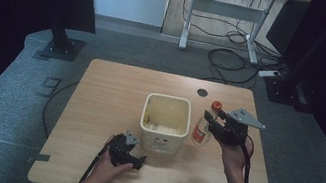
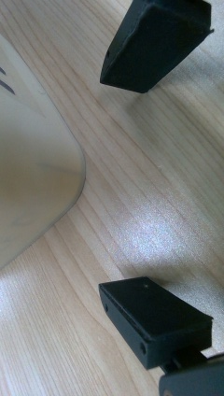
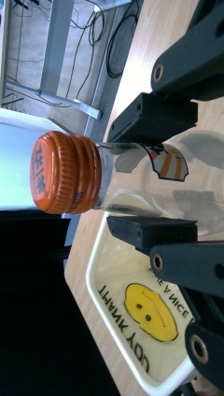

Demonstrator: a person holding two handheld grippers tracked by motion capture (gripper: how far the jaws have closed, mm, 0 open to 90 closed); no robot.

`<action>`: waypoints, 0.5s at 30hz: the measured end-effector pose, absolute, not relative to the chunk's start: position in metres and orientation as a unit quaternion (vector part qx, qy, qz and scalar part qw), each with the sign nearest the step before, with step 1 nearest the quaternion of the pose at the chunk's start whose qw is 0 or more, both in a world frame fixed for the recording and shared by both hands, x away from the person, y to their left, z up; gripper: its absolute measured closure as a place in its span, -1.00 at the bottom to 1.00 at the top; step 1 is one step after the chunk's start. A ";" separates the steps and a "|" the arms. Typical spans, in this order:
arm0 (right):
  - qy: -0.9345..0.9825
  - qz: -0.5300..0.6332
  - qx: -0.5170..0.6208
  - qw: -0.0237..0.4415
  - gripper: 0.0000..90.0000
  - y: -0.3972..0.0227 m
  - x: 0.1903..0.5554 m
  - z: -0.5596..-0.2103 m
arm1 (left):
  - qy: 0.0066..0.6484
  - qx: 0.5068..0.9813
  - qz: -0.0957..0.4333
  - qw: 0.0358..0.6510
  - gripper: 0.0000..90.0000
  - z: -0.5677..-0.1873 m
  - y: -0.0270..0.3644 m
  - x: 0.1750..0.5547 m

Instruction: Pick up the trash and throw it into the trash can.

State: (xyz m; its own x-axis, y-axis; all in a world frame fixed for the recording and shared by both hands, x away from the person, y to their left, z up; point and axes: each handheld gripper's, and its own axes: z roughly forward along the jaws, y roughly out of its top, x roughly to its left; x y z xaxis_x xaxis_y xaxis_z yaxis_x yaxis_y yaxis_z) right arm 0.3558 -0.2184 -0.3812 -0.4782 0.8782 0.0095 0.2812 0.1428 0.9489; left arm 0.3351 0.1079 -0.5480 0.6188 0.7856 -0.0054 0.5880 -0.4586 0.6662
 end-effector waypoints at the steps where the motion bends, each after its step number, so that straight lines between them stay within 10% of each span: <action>1: 0.696 0.506 0.416 0.294 0.22 -0.218 0.356 -0.381 | 0.409 0.840 0.154 0.322 -0.92 -0.548 0.108 0.335; 15: 0.694 0.516 0.409 0.293 0.22 -0.213 0.352 -0.372 | 0.410 0.840 0.153 0.322 -0.92 -0.548 0.108 0.335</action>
